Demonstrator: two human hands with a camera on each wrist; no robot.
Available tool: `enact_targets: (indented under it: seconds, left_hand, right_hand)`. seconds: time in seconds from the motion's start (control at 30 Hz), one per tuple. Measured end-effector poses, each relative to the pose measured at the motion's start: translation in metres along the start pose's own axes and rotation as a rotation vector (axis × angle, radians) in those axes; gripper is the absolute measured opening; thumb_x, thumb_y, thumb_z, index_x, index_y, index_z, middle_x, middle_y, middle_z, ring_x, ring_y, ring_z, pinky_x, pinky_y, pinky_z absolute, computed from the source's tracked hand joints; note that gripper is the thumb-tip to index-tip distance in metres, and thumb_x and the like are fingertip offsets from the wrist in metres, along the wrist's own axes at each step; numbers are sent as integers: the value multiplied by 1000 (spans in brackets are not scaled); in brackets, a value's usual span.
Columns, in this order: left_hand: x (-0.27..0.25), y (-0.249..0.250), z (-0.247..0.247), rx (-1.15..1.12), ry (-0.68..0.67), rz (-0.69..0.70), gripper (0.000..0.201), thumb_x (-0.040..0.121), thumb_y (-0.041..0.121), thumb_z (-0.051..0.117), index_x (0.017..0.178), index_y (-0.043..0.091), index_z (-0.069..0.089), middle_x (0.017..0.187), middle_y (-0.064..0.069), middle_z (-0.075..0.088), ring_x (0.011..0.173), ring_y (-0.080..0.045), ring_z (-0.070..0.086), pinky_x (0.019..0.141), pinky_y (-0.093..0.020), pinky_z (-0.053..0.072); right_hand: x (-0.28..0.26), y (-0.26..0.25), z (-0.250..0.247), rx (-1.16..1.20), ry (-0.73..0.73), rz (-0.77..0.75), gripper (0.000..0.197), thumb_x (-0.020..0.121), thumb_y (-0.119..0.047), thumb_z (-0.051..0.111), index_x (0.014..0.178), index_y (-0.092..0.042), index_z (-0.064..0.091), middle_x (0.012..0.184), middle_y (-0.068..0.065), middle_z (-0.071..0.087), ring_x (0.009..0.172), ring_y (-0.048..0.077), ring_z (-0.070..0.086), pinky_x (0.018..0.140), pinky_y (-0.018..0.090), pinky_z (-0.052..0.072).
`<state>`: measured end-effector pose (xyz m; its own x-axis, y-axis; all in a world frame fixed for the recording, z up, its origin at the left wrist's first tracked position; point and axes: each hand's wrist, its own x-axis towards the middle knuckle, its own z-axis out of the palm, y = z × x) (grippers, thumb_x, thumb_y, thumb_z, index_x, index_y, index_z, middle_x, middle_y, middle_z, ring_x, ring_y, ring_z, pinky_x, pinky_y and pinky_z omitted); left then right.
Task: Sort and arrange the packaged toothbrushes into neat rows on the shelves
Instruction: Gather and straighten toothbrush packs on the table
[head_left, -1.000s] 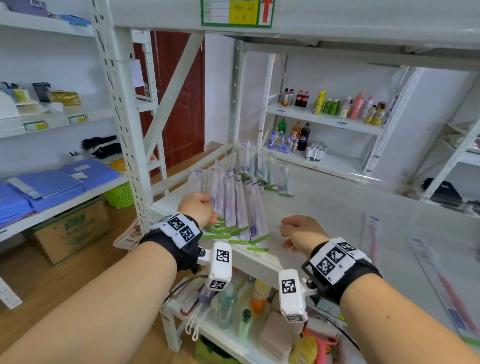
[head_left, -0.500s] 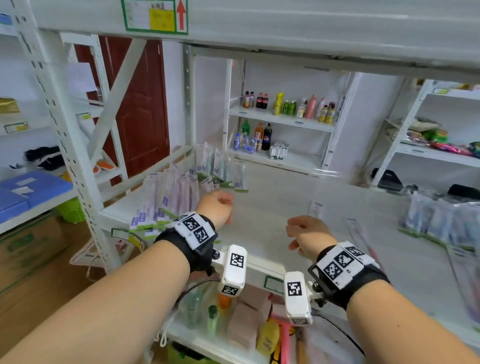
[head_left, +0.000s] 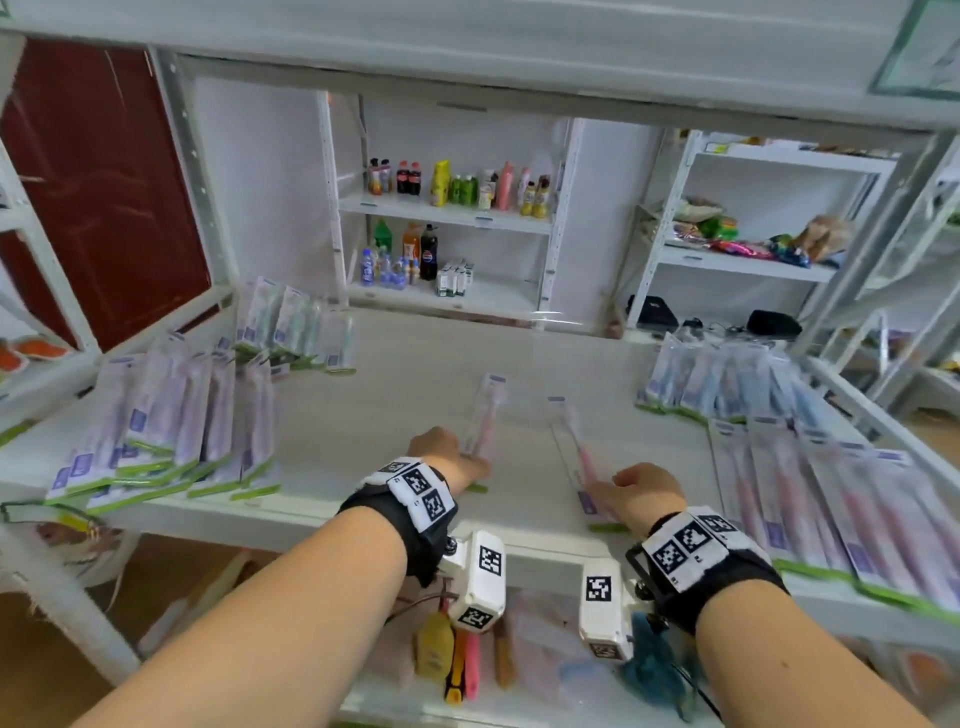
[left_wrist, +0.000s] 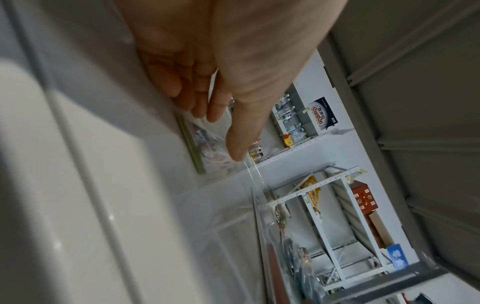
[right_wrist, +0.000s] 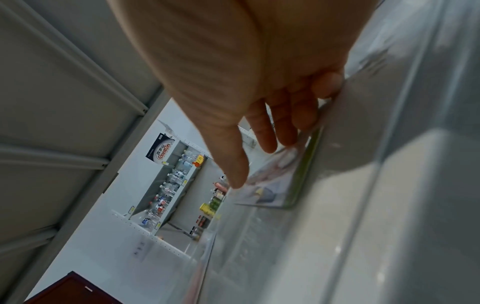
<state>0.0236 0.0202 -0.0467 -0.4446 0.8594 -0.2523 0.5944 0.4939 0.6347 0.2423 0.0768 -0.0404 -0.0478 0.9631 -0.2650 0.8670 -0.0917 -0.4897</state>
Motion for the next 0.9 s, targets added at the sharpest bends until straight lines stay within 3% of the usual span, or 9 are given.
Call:
enact_targets:
  seconds: [0.07, 0.13, 0.2, 0.3, 0.43, 0.63, 0.8, 0.9]
  left_hand:
    - [4, 2, 2, 45, -9, -11, 45, 73, 47, 69, 98, 10, 63, 98, -6, 64, 85, -24, 61, 67, -24, 43]
    - [5, 2, 2, 68, -20, -34, 42, 69, 50, 72, 81, 12, 61, 83, -4, 62, 76, -24, 62, 57, -26, 39]
    - [6, 3, 4, 93, -28, -55, 46, 63, 52, 75, 80, 11, 62, 76, -3, 60, 75, -24, 64, 55, -24, 39]
    - [6, 3, 5, 151, -18, -69, 45, 57, 52, 76, 74, 13, 59, 73, -1, 60, 61, -18, 57, 48, -21, 35]
    - [6, 4, 7, 182, -21, -72, 48, 56, 46, 77, 83, 11, 60, 88, -7, 62, 66, -21, 56, 48, -22, 36]
    - [7, 0, 7, 152, -26, -70, 55, 55, 41, 77, 94, 7, 60, 92, -9, 63, 70, -24, 60, 52, -23, 41]
    - [7, -1, 11, 32, -24, -52, 54, 58, 37, 71, 102, 8, 59, 87, -7, 68, 69, -21, 66, 61, -26, 51]
    - [13, -6, 6, -91, -38, -37, 51, 72, 28, 69, 112, 1, 54, 85, -7, 69, 57, -12, 64, 48, -19, 43]
  right_hand:
    - [2, 3, -1, 21, -40, -13, 31, 78, -42, 65, 64, -15, 58, 62, 0, 57, 58, 15, 53, 48, 24, 33]
    - [4, 4, -2, 23, -70, -17, 34, 79, -45, 66, 69, -13, 60, 62, -1, 56, 57, 13, 52, 47, 24, 32]
    - [6, 5, -1, 17, -76, -25, 33, 76, -44, 70, 74, -13, 58, 65, -2, 54, 58, 11, 51, 47, 23, 32]
    - [6, 7, 3, 3, -54, -32, 37, 69, -42, 77, 69, -19, 48, 69, -5, 51, 60, 8, 48, 48, 21, 33]
    - [7, 9, 3, -47, -47, -45, 37, 67, -45, 78, 71, -19, 52, 71, -4, 56, 62, 8, 52, 48, 22, 35]
    - [4, 13, 3, 32, -16, -35, 39, 64, -41, 82, 70, -18, 51, 66, -5, 56, 57, 7, 53, 45, 21, 35]
    - [3, 18, -2, 143, 15, 1, 45, 66, -30, 83, 90, -14, 49, 74, -5, 53, 51, 3, 51, 28, 11, 30]
    - [3, 20, -6, 165, 13, 1, 54, 69, -27, 81, 111, -13, 51, 91, -4, 55, 66, 9, 54, 42, 16, 36]
